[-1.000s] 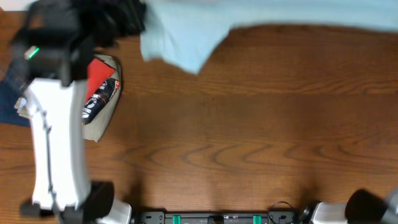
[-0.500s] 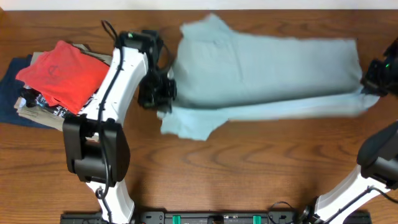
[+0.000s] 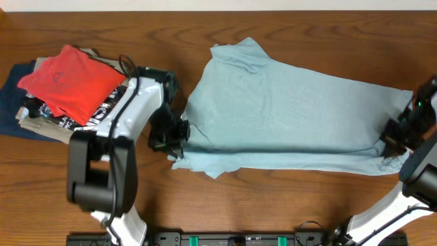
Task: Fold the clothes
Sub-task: 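Lay the light blue T-shirt flat on the table with both grippers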
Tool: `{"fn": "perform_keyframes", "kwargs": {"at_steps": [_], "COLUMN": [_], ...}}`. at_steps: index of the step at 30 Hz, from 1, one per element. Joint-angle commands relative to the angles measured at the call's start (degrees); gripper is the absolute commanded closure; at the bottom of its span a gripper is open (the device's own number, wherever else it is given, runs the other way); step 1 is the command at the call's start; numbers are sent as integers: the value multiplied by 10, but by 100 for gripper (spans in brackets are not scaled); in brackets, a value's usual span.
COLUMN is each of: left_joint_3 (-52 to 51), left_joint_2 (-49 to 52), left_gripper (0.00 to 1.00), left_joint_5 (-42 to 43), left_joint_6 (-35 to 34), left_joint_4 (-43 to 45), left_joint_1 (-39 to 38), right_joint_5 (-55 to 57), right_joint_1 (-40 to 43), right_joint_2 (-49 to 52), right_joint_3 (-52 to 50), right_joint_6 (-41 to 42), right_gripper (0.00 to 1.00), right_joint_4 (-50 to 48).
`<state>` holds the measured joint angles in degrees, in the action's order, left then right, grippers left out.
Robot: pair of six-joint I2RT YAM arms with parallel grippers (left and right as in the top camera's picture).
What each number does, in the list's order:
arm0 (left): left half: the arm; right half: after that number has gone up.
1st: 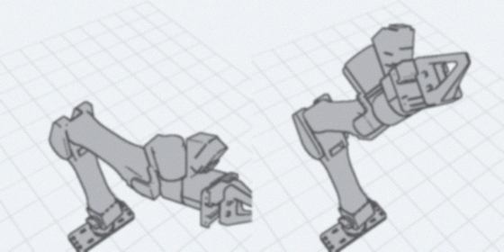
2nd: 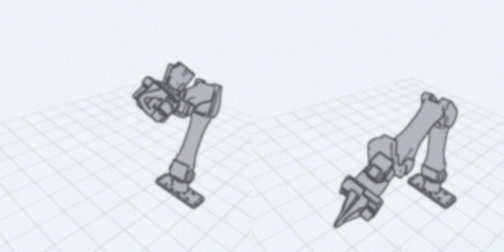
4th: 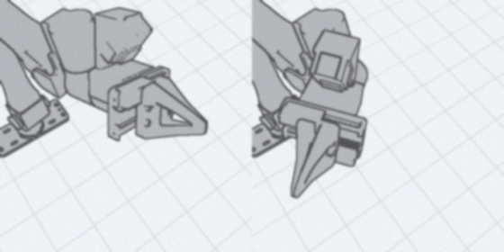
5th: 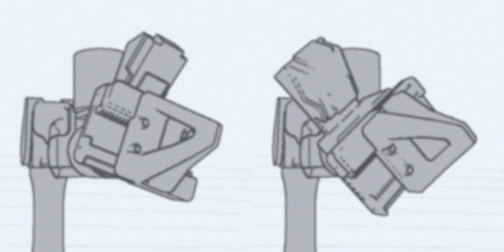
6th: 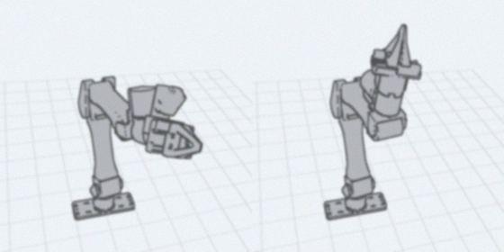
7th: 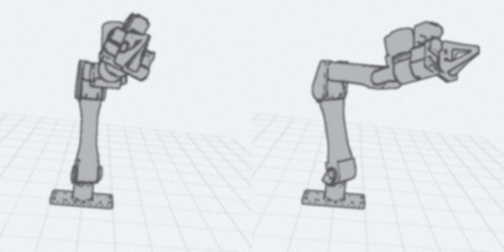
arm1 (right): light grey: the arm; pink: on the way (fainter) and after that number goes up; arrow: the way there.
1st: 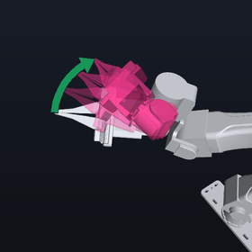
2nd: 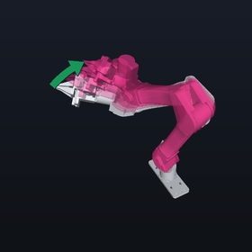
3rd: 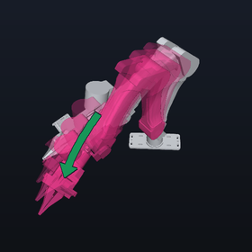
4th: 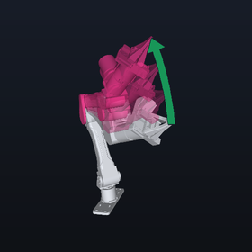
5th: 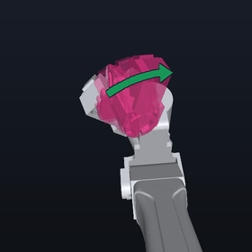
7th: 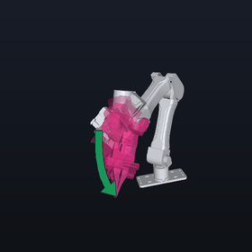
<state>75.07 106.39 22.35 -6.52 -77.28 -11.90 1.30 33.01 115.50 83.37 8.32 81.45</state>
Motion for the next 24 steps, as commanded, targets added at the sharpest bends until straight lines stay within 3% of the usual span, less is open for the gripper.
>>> {"fn": "perform_keyframes", "kwargs": {"at_steps": [1, 10, 15, 24], "left_joint_3": [-37, -74, -74, -74], "left_joint_2": [-59, -146, -148, -148], "left_gripper": [94, 94, 94, 94], "left_joint_5": [-3, 1, 71, 70], "left_joint_6": [4, -28, -37, -101], "left_joint_4": [0, 57, 183, 403], "left_joint_1": [-1, -4, -4, -4], "right_joint_5": [5, -6, -29, -28], "right_joint_1": [28, 56, 56, 56], "right_joint_2": [-26, -134, -190, -214], "right_joint_3": [-37, -69, -68, -67], "right_joint_6": [15, 22, 21, 22], "right_gripper": [99, 99, 99, 98], "right_joint_4": [-11, -36, -58, -83]}}
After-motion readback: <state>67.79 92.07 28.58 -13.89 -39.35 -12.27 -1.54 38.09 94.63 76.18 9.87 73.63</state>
